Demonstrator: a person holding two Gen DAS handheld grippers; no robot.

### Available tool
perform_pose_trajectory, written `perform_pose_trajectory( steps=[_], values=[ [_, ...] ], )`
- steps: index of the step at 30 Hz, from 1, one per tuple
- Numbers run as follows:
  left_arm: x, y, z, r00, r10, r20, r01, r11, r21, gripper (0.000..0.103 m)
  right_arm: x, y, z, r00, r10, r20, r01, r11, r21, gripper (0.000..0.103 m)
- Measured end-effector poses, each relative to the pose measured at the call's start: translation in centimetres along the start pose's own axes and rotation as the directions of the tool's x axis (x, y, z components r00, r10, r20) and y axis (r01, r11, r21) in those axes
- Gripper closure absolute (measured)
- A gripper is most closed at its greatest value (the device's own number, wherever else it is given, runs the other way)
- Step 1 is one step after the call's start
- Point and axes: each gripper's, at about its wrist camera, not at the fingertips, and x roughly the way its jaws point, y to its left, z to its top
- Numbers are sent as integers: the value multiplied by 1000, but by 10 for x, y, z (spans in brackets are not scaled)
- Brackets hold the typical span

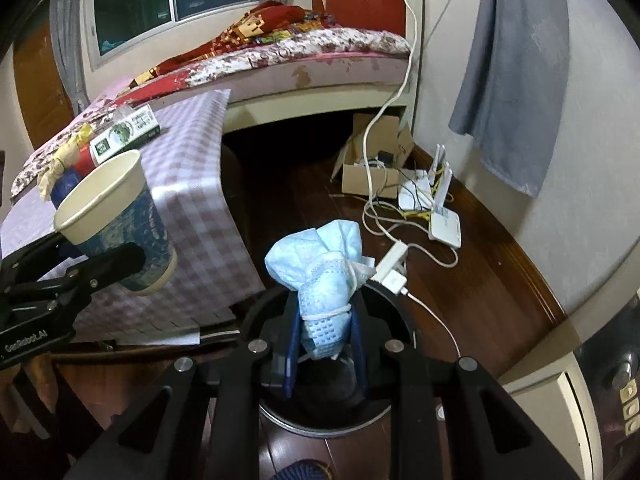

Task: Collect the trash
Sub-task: 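Carry the paper cup and mask with both grippers over the black trash bin, then open both grippers to drop the cup and mask into the bin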

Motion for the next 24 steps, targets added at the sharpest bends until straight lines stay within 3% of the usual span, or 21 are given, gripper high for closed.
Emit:
perform_pose_trajectory(
  steps=[8,16,17,18,19,20,21,24],
  values=[
    [54,-16,-20,984,-58,-166,66,997,45,43,36,-20,-25,991,12,-133,-11,1000,8,79],
    [92,-19,-24,961,-107,-255,123,991,47,40,73,-23,-31,976,47,-212,-49,999,-5,77],
    [97,-19,-26,953,-118,-279,135,990,44,37,80,-23,-31,971,44,-236,-49,999,-15,73],
    [102,-16,-28,947,-111,-302,128,991,36,24,89,-24,-30,964,33,-266,-39,999,-18,54],
    [104,-14,-29,948,-96,-303,110,993,31,17,94,-26,-31,959,8,-282,-13,1000,-16,26],
    [104,-10,-32,953,-76,-293,85,996,18,4,100,-31,-33,955,-31,-297,28,1000,-14,16],
    [105,-6,-34,955,-60,-290,64,998,4,1,102,-34,-33,950,-47,-308,46,999,-11,11],
    [108,6,-39,957,-5,-291,0,1000,-17,1,104,-45,-34,940,-73,-333,82,997,11,11]
  ],
)
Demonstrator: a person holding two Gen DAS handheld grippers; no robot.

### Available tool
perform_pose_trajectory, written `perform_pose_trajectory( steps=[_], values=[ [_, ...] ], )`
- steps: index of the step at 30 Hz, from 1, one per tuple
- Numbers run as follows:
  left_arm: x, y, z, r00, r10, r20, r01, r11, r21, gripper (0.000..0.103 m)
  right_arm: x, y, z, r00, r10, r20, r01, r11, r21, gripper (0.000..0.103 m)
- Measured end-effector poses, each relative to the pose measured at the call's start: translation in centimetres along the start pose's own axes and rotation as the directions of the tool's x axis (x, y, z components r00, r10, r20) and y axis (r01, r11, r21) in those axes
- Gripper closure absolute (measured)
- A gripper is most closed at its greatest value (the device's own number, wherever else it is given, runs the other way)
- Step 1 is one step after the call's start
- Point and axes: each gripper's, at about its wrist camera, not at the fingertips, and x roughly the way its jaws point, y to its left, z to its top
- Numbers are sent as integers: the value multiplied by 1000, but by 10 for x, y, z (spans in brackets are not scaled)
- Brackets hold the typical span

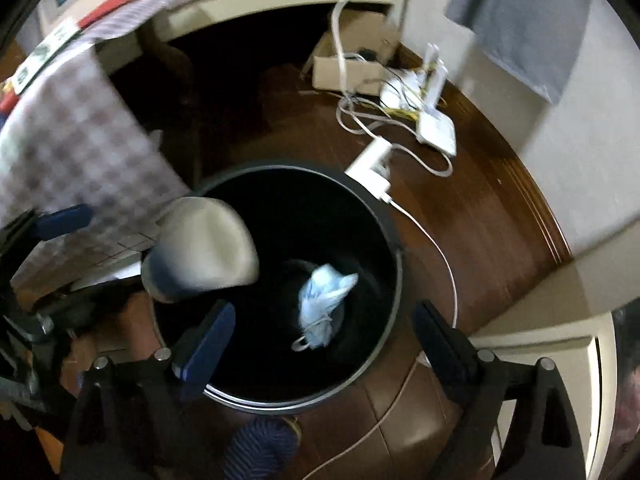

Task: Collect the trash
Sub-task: 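Open both grippers to drop the cup and mask into the bin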

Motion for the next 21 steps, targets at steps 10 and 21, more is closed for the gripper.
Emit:
perform_pose_trajectory(
  steps=[10,21],
  values=[
    [-4,6,-2,995,87,40,-87,996,-5,1,-3,6,5,998,-64,-5,64,998,-24,1],
    [-24,18,-2,991,109,77,-108,994,-16,1,-19,20,15,997,-65,41,66,997,-25,1]
  ],
)
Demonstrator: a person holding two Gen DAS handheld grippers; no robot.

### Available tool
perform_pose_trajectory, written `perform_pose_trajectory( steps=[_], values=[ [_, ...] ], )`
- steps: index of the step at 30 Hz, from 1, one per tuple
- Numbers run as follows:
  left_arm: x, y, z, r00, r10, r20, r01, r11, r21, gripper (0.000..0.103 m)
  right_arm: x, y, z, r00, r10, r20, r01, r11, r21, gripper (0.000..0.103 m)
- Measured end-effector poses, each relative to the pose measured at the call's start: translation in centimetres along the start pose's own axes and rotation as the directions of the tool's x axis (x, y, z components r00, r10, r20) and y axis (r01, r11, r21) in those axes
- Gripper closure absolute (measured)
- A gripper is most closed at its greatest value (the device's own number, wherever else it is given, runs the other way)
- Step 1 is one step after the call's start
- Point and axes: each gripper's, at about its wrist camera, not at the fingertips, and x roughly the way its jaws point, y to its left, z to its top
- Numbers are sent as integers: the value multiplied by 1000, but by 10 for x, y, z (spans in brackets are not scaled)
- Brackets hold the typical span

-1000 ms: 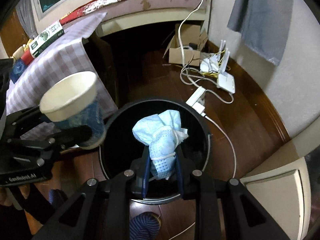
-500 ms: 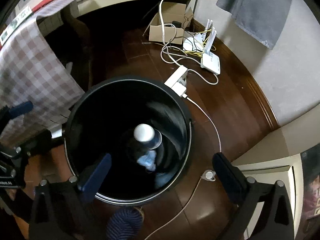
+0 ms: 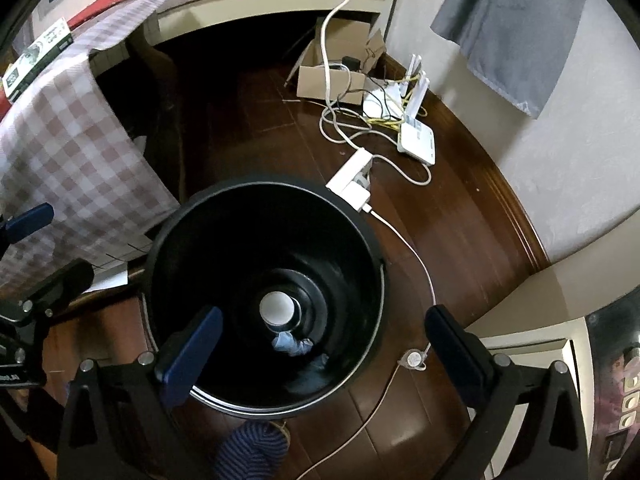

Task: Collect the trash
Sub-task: 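Open both grippers to drop the cup and mask into the bin, then move both tools back over the table toward the remaining items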

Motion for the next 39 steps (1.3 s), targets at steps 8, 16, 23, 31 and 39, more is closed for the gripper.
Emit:
perform_pose_trajectory(
  steps=[8,16,23,31,39],
  values=[
    [-17,6,3,999,12,41,-12,1000,-12,1,-17,14,9,999,-1,39,1,1000,-16,1],
    [-40,16,9,996,42,81,-40,999,-25,1,-41,31,21,995,0,99,3,999,-32,1],
    [-82,38,17,980,105,170,-96,994,-59,1,-70,52,42,978,19,207,-10,999,-41,1],
    [-141,89,30,928,236,288,-200,969,-148,1,-113,101,74,930,79,360,-52,995,-82,1],
    [-191,159,28,847,400,349,-312,907,-282,1,-135,164,105,872,196,449,-147,979,-141,1]
  ],
)
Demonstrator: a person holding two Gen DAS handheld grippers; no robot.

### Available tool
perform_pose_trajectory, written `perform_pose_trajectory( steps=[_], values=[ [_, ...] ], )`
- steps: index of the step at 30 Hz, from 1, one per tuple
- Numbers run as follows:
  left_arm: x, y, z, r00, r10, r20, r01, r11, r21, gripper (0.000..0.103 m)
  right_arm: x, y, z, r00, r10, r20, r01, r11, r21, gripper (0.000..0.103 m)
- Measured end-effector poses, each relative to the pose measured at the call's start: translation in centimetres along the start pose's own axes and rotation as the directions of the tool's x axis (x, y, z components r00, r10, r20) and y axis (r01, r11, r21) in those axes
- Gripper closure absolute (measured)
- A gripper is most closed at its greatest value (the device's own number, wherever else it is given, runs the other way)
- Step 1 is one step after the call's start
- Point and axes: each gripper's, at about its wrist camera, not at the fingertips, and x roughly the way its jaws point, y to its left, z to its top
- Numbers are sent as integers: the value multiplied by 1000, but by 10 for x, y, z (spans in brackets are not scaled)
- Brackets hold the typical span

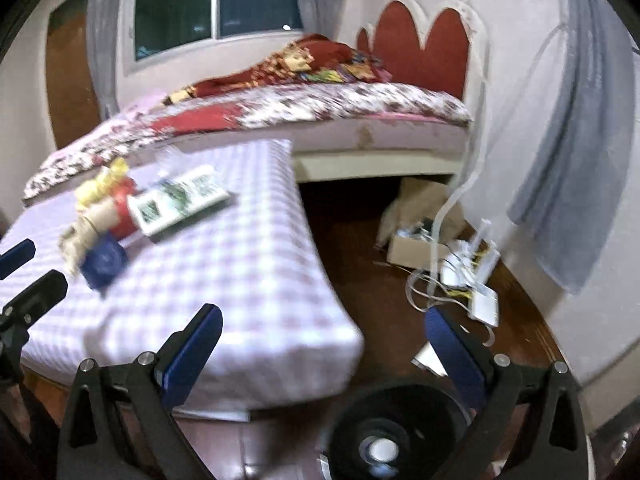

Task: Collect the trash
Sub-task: 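Move both tools back over the table toward the remaining items, then grasp the beige cloth with the left gripper while the right gripper grasps the blue cup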

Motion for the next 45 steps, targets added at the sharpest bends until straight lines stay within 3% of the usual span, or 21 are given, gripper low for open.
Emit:
perform_pose_trajectory(
  steps=[3,9,19,22,26,29,32,39,45],
  values=[
    [5,30,0,998,58,8,-58,998,-38,1,7,26,7,999,41,8,-41,999,-26,1],
    [35,72,-2,995,90,-35,-93,990,-101,2,27,66,19,996,84,4,-83,993,-80,1],
    [73,81,-4,994,3,-107,-16,993,-121,16,64,81,36,995,95,-36,-96,994,-46,1],
    [80,84,-3,993,-20,-117,3,990,-141,26,72,84,36,994,101,-52,-103,994,-41,1],
    [84,89,-5,991,-63,-119,43,986,-159,63,76,89,37,993,104,-57,-107,993,-51,1],
    [78,93,-4,992,-85,-93,68,983,-173,70,78,93,38,992,110,-61,-113,992,-57,1],
    [67,102,-2,994,-95,-54,82,977,-199,71,78,99,38,989,135,-60,-138,988,-64,1],
    [37,139,-13,1000,8,-20,-12,972,-236,72,79,132,37,968,241,-66,-247,962,-112,1],
    [29,181,-39,991,109,-75,-125,953,-277,72,78,186,33,939,335,-74,-344,917,-205,1]
  ],
)
